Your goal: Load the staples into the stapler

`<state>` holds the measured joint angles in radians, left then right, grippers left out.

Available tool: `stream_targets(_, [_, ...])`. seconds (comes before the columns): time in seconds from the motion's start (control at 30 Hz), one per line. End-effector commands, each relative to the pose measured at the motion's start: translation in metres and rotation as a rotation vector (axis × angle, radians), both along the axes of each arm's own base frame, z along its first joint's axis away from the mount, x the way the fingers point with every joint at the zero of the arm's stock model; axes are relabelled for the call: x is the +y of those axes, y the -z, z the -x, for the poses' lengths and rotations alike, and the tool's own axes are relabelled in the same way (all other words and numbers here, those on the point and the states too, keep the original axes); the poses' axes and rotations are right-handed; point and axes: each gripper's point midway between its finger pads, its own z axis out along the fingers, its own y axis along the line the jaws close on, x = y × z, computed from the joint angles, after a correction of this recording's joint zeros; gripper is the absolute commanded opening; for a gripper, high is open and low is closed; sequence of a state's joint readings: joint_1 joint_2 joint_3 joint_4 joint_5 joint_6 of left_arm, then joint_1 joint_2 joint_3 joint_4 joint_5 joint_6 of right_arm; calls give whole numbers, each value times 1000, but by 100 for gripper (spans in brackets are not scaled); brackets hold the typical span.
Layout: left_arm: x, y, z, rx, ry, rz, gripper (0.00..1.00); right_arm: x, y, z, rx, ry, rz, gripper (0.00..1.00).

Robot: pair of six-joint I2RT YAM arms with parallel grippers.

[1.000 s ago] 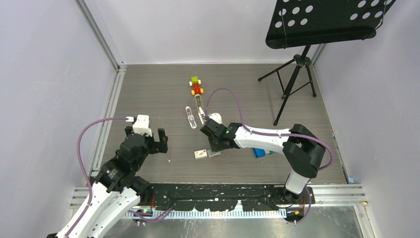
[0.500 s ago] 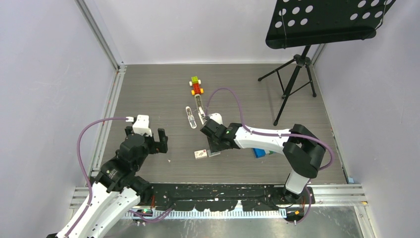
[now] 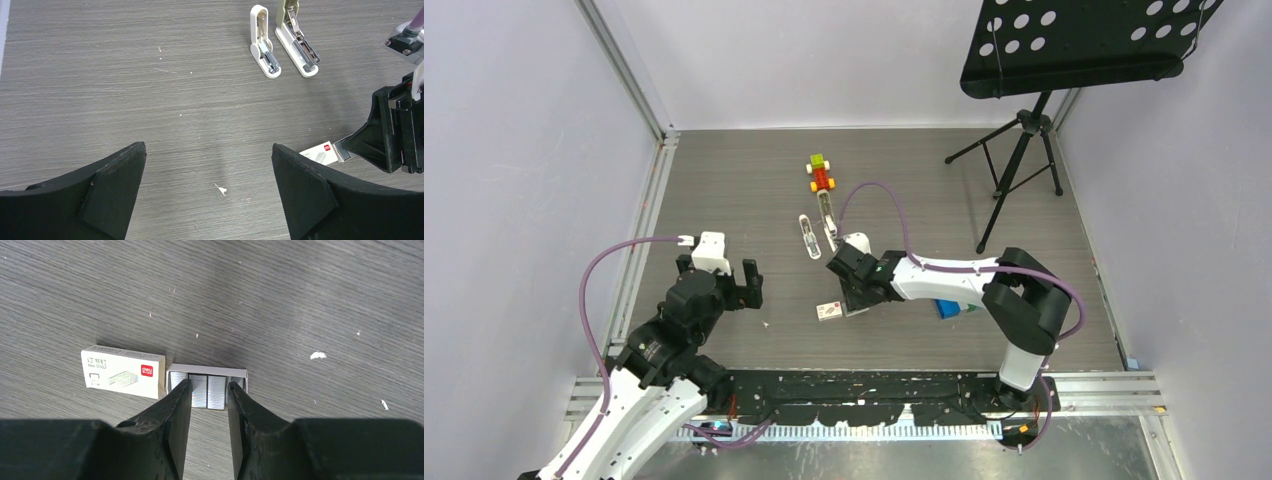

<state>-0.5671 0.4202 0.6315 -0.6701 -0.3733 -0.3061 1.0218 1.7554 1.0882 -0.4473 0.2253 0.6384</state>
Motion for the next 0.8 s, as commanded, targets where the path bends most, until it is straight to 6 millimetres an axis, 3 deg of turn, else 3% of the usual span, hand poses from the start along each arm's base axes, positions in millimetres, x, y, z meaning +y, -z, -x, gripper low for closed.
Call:
stream_targets(0.0, [-2,-10,-4,-44,2,21,100,5,6,1,8,4,-12,38])
stream_targets(0.43, [-2,-10,-4,-46,3,22,100,7,6,2,14,-7,-16,34])
stream_targets(0.77, [-2,-10,-4,-45,3,22,100,11,-21,-9,-55,-29,-31,21])
